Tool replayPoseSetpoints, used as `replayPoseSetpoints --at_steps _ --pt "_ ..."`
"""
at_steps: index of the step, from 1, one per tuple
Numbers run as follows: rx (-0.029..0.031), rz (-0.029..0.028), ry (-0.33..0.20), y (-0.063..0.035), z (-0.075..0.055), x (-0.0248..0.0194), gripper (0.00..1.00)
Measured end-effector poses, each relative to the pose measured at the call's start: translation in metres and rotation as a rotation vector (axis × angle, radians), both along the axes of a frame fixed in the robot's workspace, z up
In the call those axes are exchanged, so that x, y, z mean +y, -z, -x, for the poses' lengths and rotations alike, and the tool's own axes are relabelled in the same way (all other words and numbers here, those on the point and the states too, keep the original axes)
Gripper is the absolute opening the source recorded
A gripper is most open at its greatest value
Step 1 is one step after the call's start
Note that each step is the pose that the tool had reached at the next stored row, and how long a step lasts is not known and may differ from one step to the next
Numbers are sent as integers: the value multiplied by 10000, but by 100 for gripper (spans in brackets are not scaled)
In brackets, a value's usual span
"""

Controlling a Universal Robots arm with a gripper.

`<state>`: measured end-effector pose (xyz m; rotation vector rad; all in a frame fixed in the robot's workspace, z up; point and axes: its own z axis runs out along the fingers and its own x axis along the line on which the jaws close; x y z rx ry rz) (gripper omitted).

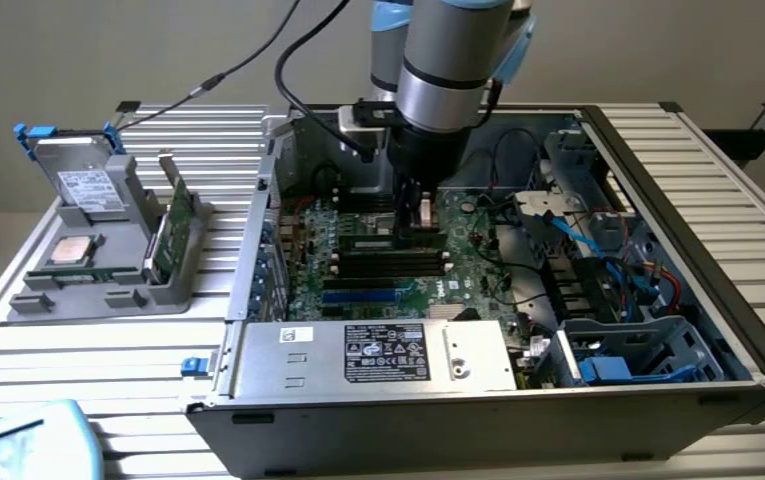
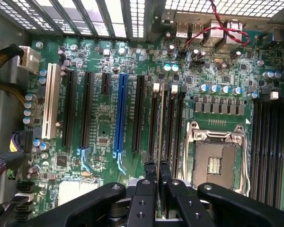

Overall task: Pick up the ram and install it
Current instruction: 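Insert the ram into the slot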

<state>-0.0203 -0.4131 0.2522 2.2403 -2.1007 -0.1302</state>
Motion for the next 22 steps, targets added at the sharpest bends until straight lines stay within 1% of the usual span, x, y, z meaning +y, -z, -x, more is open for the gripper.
replayPoseSetpoints --at_steps 8,11,14,22 --pt "0 2 55 144 0 24 14" --pt "0 -1 76 197 0 27 14" --pt "6 7 79 200 1 26 14" --pt "3 1 89 216 0 28 14"
